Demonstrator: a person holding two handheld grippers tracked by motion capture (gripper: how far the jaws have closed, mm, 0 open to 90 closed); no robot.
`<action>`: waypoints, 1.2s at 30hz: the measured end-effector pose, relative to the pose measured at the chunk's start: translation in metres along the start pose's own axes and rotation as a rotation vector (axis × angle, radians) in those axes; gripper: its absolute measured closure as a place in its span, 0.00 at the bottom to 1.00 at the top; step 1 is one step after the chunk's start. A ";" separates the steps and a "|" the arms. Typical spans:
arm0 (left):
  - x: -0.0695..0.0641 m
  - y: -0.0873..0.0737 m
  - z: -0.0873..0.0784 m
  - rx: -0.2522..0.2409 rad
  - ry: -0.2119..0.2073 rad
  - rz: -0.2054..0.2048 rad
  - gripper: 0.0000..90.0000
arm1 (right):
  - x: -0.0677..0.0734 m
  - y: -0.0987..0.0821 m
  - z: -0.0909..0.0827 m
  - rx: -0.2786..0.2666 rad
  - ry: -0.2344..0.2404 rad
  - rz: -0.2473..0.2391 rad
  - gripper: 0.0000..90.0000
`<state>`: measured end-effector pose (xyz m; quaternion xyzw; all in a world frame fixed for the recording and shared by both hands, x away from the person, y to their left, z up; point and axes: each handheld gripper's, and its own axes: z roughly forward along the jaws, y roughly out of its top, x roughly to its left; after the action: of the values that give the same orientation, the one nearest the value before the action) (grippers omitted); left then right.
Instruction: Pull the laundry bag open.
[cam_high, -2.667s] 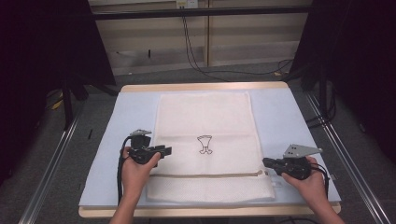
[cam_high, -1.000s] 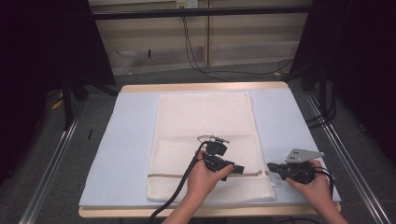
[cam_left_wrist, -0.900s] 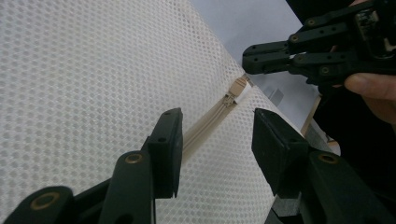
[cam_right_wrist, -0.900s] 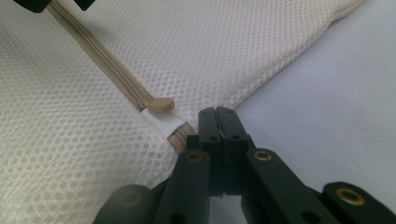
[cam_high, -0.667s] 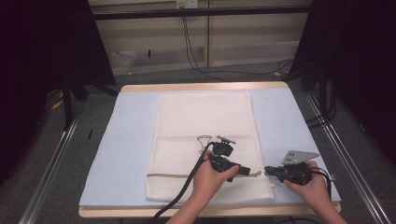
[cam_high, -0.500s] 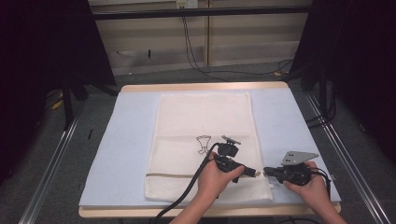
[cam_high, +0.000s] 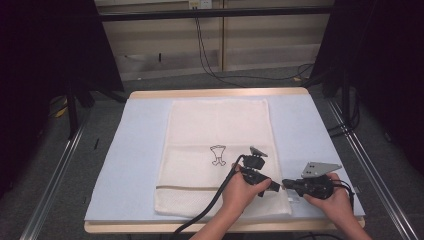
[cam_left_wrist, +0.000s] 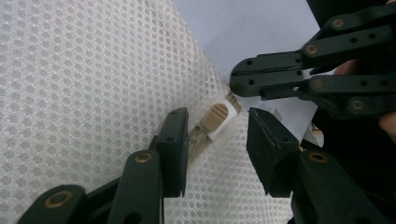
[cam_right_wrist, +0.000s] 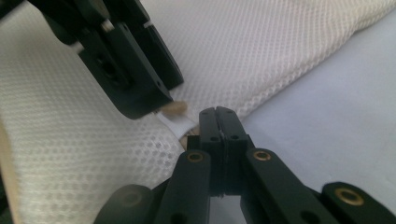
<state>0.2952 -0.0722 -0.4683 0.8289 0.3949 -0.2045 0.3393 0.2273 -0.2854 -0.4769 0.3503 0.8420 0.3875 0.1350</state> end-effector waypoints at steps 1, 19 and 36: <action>0.001 0.000 -0.001 0.001 -0.001 -0.001 0.65 | 0.000 0.001 -0.002 -0.014 0.007 0.006 1.00; 0.013 -0.005 -0.029 -0.035 0.020 -0.014 0.64 | 0.006 0.010 0.009 -0.040 0.072 0.024 1.00; 0.012 -0.007 -0.018 -0.002 0.005 -0.035 0.66 | 0.000 0.005 0.003 -0.041 0.048 0.042 0.99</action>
<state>0.2986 -0.0494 -0.4660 0.8220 0.4102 -0.2080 0.3358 0.2312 -0.2818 -0.4755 0.3554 0.8294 0.4158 0.1138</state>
